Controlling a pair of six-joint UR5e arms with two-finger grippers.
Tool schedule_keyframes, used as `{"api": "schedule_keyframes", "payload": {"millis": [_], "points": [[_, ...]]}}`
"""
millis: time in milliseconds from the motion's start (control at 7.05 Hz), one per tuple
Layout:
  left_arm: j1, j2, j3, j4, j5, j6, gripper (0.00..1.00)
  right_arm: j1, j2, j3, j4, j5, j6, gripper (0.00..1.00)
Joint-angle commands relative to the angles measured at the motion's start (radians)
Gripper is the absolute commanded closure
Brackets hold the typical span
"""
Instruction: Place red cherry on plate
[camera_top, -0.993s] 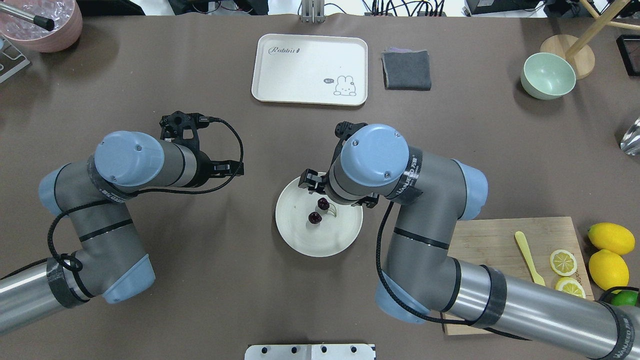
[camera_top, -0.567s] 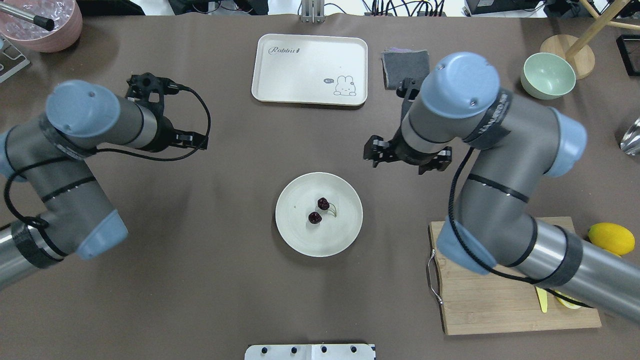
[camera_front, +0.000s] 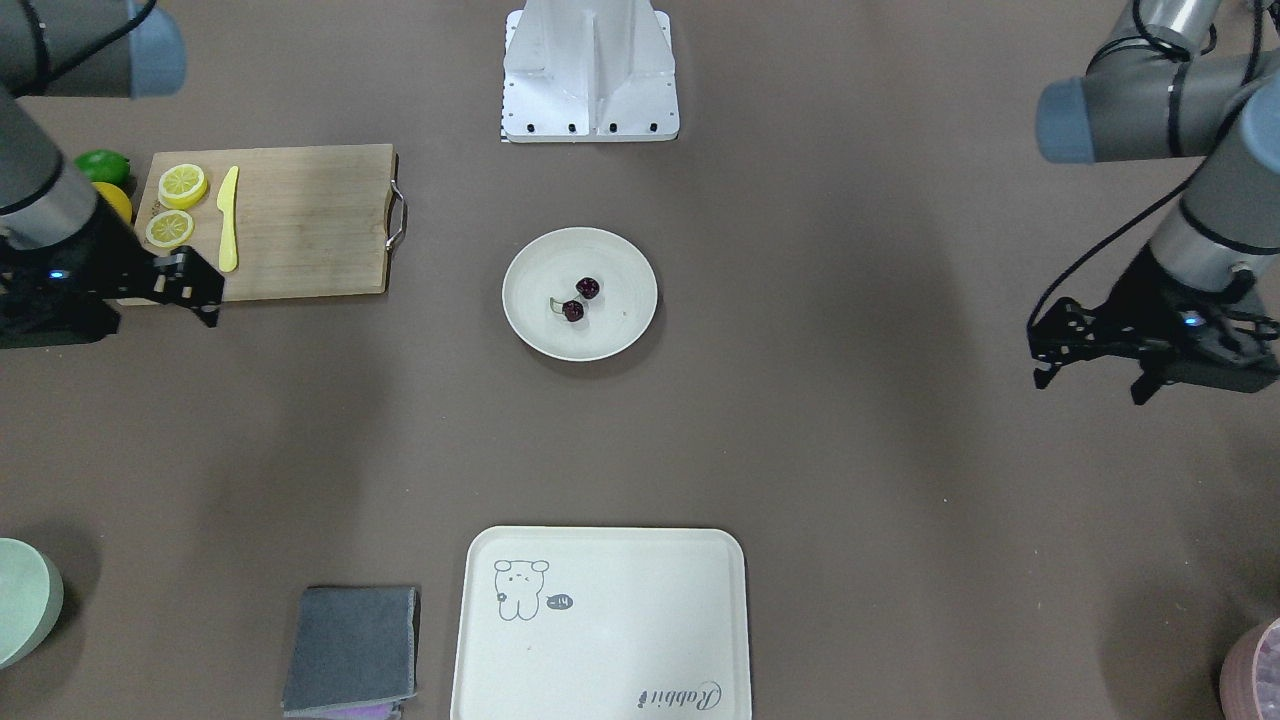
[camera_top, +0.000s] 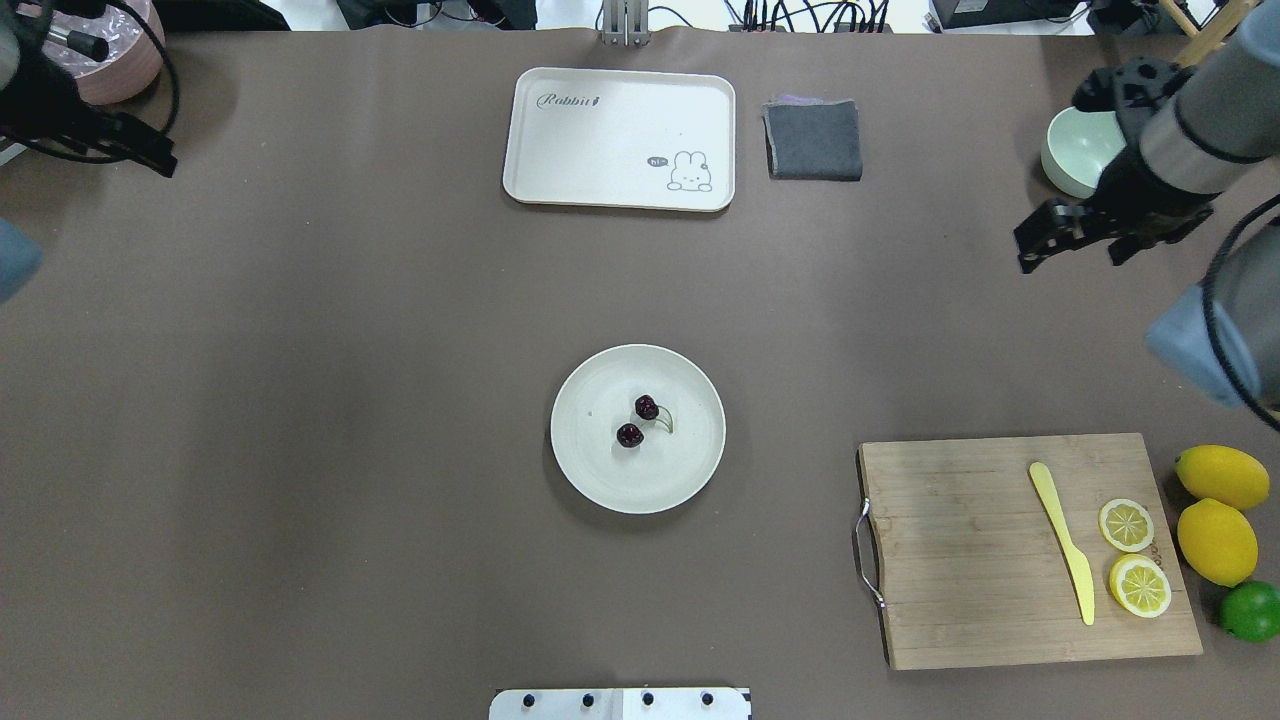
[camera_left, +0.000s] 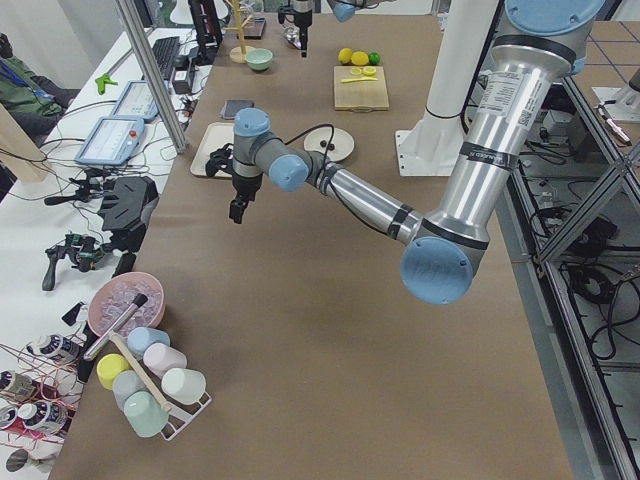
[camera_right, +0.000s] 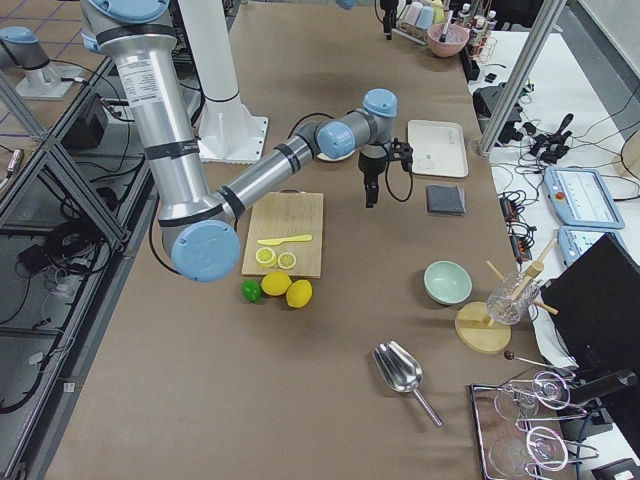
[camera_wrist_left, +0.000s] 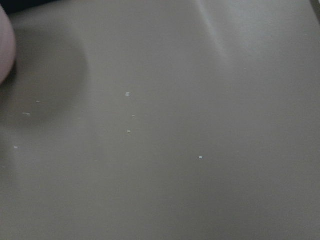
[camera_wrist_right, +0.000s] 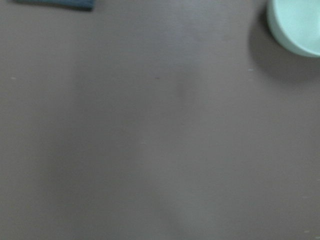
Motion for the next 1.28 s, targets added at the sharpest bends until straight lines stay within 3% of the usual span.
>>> {"api": "schedule_keyframes", "payload": {"millis": [0, 426, 1135], "points": [[-0.164, 0.021, 0.015, 0.151, -0.121, 0.285, 0.02, 0.26, -0.144, -0.115, 0.005, 0.102, -0.425, 0.0], [-0.29, 0.181, 0.028, 0.135, -0.157, 0.38, 0.02, 0.522, -0.201, -0.391, 0.041, 0.135, -0.794, 0.0], [-0.333, 0.259, 0.052, 0.125, -0.146, 0.444, 0.02, 0.547, -0.198, -0.374, 0.08, 0.14, -0.708, 0.0]]}}
